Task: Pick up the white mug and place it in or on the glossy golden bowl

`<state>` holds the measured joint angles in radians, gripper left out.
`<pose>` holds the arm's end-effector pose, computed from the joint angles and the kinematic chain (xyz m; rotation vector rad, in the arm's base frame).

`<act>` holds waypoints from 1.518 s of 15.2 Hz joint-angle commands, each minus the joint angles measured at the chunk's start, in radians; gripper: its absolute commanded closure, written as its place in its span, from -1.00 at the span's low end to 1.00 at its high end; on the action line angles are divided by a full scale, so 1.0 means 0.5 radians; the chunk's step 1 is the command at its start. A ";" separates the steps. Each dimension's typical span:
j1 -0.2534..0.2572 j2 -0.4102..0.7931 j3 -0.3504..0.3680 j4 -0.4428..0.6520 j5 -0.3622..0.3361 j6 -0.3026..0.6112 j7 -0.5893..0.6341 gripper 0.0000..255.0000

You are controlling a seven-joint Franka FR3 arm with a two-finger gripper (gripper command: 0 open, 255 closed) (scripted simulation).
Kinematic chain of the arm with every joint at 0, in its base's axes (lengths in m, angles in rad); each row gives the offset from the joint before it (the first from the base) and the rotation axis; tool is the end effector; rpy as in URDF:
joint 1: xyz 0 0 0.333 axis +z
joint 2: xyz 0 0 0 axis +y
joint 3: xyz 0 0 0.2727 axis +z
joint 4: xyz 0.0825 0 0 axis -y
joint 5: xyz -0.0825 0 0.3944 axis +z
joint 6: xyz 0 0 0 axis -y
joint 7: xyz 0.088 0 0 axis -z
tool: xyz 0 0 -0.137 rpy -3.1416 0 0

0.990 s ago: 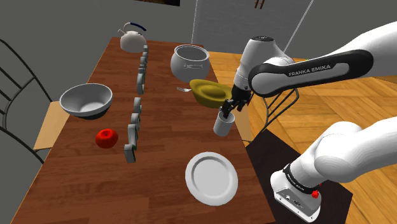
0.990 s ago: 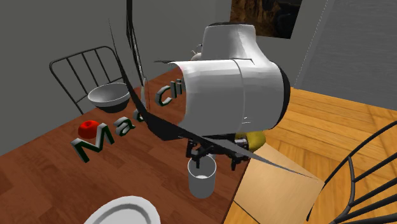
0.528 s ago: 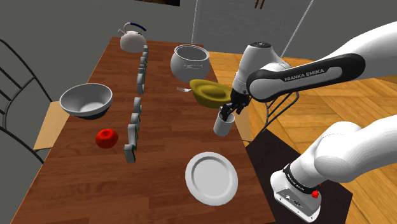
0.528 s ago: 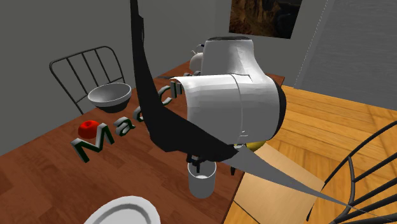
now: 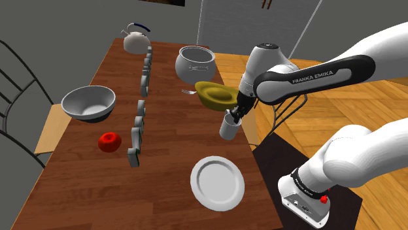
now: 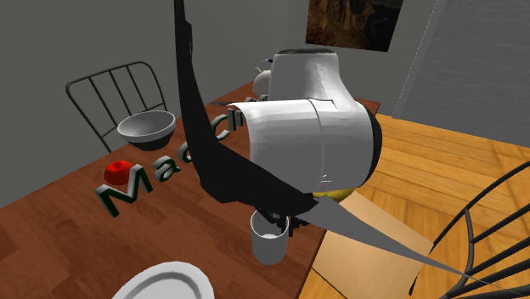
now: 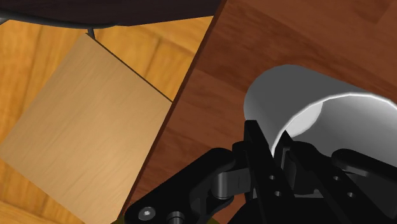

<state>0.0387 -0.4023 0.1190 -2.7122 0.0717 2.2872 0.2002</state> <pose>0.3965 0.0596 0.2715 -3.1347 0.1573 0.0392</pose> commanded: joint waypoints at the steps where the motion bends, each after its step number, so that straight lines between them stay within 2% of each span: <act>1: 0.000 0.000 0.000 0.000 0.000 0.000 0.000 1.00; 5: 0.000 0.001 0.000 -0.001 0.000 0.000 0.000 1.00; 23: 0.000 -0.267 -0.029 0.307 -0.011 -0.575 -0.001 1.00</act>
<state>0.0381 -0.5264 0.1051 -2.5679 0.0664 2.0188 0.1991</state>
